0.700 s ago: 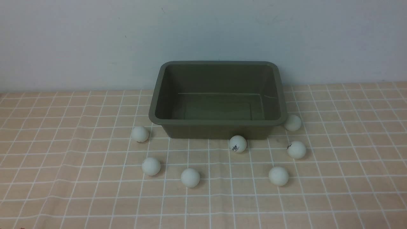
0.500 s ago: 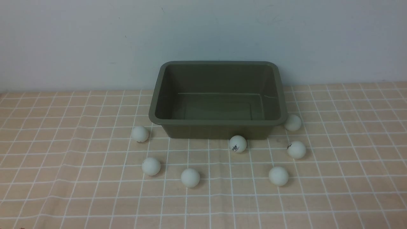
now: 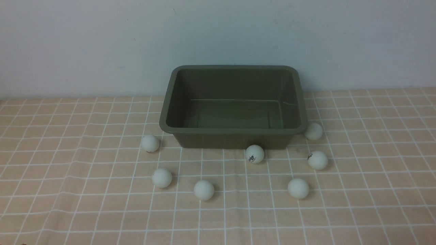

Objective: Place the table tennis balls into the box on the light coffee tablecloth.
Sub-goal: 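Reach for and grasp a ping pong ball on the table beside the basket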

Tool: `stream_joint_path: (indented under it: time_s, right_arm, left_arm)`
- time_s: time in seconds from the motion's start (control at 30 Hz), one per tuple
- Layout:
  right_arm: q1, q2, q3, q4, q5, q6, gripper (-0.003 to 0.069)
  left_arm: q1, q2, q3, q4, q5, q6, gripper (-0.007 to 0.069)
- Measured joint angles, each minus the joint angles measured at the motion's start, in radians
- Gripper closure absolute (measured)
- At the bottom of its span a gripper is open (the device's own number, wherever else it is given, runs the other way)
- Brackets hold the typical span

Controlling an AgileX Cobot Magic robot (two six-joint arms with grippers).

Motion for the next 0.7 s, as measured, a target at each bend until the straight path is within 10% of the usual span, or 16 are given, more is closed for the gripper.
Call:
stream_joint_path:
  time_s: [0.7]
  right_arm:
    - [0.000, 0.000, 0.000, -0.017, 0.000, -0.013, 0.0381]
  left_arm:
    - [0.000, 0.000, 0.000, 0.000, 0.000, 0.000, 0.0417]
